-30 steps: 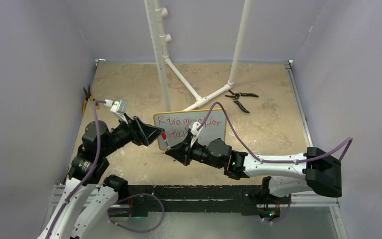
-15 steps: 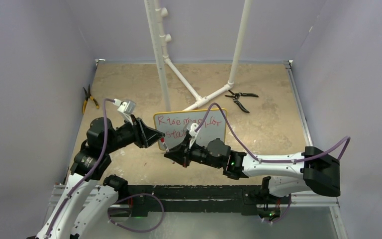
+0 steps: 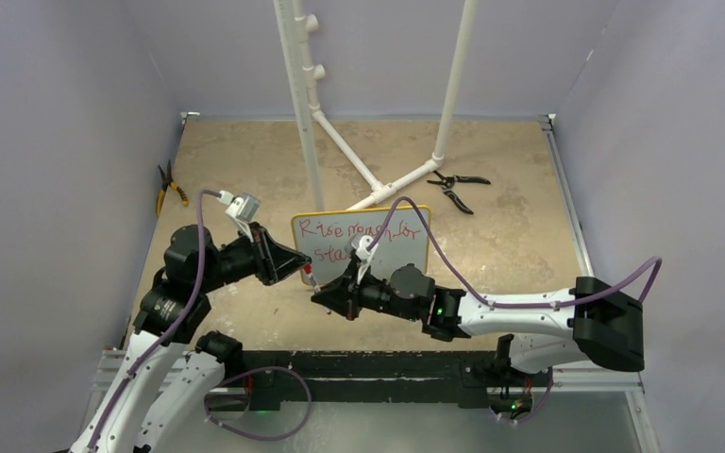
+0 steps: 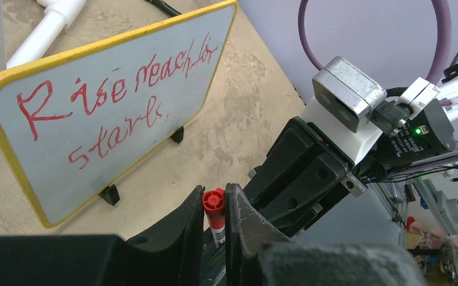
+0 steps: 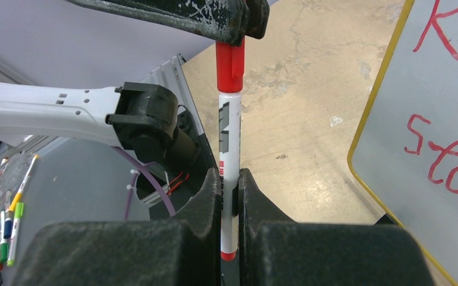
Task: Write a sentence on the whiteboard
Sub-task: Close the whiteboard marker at the center of the board.
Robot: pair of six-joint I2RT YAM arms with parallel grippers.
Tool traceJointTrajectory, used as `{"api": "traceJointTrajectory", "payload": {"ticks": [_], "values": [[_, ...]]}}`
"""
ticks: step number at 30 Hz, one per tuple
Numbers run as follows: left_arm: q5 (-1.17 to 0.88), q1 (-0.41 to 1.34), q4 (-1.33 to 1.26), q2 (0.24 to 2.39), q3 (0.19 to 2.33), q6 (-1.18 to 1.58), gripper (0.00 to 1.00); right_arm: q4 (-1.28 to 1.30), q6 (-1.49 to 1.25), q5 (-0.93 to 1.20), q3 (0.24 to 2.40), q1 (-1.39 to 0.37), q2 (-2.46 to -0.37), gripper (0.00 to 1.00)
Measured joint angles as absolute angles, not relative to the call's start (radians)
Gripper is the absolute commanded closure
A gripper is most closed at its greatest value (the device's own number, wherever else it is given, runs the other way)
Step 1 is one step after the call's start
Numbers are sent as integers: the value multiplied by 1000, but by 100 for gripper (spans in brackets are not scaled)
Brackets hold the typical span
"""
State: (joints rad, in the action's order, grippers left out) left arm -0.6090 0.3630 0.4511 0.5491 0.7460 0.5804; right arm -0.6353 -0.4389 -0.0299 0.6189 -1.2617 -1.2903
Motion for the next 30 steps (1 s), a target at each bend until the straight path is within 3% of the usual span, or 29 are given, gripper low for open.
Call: {"api": "traceJointTrajectory", "payload": {"ticks": [30], "values": [[-715, 364, 537, 617, 672, 471, 100, -622, -594, -31, 543, -1285, -1313, 100]]}}
